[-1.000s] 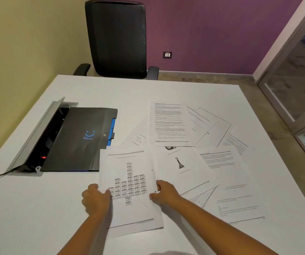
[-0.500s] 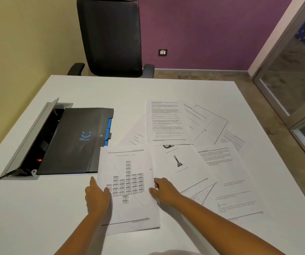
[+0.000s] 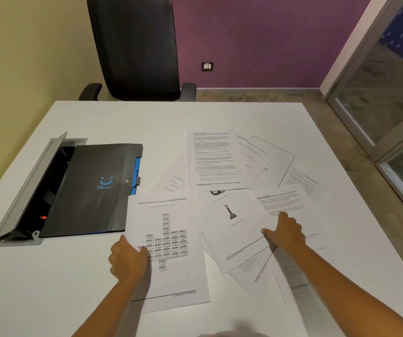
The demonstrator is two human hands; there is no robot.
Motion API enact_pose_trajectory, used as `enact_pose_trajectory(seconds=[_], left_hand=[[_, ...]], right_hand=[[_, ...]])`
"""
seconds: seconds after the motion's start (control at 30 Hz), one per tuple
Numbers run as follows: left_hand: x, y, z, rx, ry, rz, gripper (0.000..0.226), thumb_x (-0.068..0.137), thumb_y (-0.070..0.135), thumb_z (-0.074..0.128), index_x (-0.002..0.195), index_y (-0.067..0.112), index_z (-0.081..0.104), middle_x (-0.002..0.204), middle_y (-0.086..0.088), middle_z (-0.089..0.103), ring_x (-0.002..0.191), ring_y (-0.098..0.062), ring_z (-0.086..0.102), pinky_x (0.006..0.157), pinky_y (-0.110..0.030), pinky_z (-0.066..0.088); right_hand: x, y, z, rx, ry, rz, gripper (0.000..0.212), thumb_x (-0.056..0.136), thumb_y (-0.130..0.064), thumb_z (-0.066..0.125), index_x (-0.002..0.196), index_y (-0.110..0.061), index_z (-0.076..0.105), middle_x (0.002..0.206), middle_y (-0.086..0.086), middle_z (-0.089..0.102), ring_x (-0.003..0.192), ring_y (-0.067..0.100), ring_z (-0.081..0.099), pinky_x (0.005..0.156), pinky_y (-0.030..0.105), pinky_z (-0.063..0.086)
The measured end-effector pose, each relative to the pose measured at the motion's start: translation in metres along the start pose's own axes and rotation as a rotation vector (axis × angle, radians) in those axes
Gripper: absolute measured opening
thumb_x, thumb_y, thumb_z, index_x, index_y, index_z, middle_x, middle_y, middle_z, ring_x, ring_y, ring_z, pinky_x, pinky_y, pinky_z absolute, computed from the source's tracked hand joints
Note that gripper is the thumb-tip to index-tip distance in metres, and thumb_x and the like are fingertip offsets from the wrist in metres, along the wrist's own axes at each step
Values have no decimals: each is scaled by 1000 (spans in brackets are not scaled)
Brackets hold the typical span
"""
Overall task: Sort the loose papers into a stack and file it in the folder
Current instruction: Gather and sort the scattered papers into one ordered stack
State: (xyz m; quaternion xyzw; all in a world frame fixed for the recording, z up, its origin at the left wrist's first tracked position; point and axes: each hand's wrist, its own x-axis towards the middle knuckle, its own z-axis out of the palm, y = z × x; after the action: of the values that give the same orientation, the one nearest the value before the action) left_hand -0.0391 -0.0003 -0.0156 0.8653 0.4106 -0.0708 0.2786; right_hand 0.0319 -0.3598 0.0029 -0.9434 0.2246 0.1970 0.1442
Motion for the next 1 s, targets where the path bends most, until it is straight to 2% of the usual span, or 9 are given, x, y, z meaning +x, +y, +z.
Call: enact_pose_trajectory(seconds=[0.23,0.4,0.5,0.6,0.7,0.77,0.87,1.0], left_hand=[[4,-1,0,92,-16,18,58,83,26,63,130,4,39,133,-22,46,117,-42,45,91,-54,44],[1,-3,2,1,48,20,56,82,21,64,130,3,41,136,-23,42,119,-43,42,93,-56,41],[-5,1,2,-119,133,31,52,82,14,65,128,2,45,137,-22,42,120,-43,41,95,-57,38],[-11,8,2,-226,194,76,47,81,12,67,123,3,49,133,-22,46,117,-40,45,95,-55,40],[-14,12,2,-291,198,134,39,82,9,65,118,4,52,131,-21,46,115,-37,46,92,-50,43],[-16,13,3,-292,182,162,35,82,7,65,114,4,54,131,-20,45,116,-37,44,91,-49,44],[-16,16,5,-276,142,162,30,82,7,64,111,5,55,132,-20,44,120,-37,41,93,-49,43],[-19,19,7,-274,113,165,24,84,5,61,108,4,58,130,-20,46,117,-37,42,91,-48,44]], right_hand=[[0,-2,6,-169,28,-21,73,78,-55,64,130,-11,40,126,12,45,116,29,45,91,40,45],[5,-3,3,-171,-1,8,71,77,-56,65,130,-16,41,127,9,49,119,28,45,94,43,40],[6,-2,4,-147,38,-23,55,85,-45,60,131,-21,43,126,8,52,117,27,48,95,44,38],[7,1,4,52,119,-40,31,93,-27,50,122,-17,53,117,8,62,103,28,57,91,40,41],[7,9,-4,239,123,46,24,90,-14,46,111,-17,57,108,10,66,85,26,53,90,39,42],[8,19,-12,279,131,98,22,88,-15,47,108,-17,56,107,11,65,84,27,50,91,40,38],[10,40,-26,361,165,157,25,88,-19,49,112,-14,57,111,15,63,94,32,55,91,43,41],[13,66,-43,472,256,204,26,88,-18,50,110,-8,58,109,19,62,86,32,51,78,38,43]])
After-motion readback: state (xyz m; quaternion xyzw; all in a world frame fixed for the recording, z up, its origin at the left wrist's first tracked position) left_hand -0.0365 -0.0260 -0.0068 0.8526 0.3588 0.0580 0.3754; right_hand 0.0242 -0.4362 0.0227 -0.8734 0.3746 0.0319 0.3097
